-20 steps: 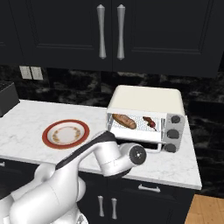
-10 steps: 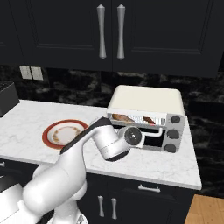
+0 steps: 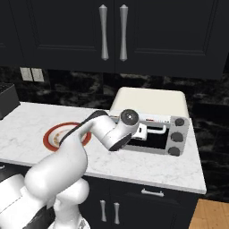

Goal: Pick up the kebab skewer and baguette bread, and place them inside the toaster oven. Close the toaster oven door and start by setting the timer.

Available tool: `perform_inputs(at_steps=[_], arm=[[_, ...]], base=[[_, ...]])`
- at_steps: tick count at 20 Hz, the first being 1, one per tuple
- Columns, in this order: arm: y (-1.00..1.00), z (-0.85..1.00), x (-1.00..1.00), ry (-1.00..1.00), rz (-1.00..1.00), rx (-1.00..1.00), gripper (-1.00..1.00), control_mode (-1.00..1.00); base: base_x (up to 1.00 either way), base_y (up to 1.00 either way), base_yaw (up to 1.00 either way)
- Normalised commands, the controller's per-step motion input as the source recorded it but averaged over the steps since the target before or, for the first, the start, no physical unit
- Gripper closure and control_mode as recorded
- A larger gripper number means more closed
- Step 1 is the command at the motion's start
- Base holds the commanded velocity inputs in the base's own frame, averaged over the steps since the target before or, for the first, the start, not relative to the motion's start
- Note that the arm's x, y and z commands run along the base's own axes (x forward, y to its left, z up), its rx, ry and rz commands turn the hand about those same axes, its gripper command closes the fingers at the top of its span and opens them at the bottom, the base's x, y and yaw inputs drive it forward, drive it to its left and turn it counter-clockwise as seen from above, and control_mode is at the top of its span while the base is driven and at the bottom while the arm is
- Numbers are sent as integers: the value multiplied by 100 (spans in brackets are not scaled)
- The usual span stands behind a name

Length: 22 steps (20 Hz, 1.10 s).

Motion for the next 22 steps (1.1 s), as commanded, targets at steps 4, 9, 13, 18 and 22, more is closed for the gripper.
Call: perform_inputs(at_steps=[4,9,13,18,22], arm=[[25,-1,22,4,-4,-12,-100,-100],[49,-7,72,0,-2,-6,-100,-100],[36,-5,53,0,0,-4,-100,-100],[17,-17,5,1,0,-4,-100,-100],[30,-31,24,0,0,-4,-100,-100]], base=[[0,0,0],[0,0,0],[0,0,0],[0,0,0],[0,0,0]])
